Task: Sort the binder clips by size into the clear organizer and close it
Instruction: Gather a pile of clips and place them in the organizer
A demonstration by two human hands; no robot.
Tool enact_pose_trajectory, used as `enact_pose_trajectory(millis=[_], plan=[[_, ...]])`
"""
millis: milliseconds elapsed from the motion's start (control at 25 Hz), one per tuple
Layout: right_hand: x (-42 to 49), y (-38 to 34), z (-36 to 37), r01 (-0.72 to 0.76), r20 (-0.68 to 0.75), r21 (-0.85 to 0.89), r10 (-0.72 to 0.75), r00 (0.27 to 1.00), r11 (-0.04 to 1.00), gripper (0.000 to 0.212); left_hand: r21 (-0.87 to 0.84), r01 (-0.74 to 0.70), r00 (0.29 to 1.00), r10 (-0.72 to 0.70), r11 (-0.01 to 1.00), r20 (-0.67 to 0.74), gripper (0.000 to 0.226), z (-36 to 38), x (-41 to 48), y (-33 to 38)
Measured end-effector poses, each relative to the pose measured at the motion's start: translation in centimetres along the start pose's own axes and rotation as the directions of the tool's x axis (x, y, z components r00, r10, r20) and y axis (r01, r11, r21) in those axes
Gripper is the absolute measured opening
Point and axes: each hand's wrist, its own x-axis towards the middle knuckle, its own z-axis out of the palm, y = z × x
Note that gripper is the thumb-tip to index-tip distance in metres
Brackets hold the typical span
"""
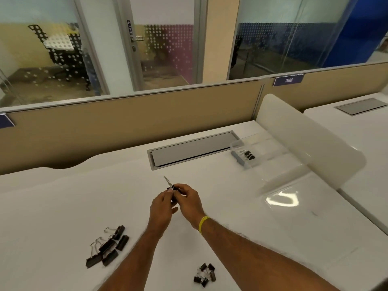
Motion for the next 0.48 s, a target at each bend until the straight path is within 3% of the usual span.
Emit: enact_pose_trajectory(millis=[240, 480], plan=[[0.5, 0.3, -8.0, 0.023, -0.175, -0.044, -0.030, 0.984, 0.999, 0.018, 0.121, -0.012, 0.981, -0.011, 0.993, 0.192, 0.039, 7.8, -0.5, 0.4], [2.4, 0.1, -15.3, -0.002, -0.266, 0.047, 0.015, 0.964, 0.999, 0.017, 0.258, -0.144, 0.946, 0.056, 0.955, 0.320, 0.022, 14.2, 0.1, 1.5]])
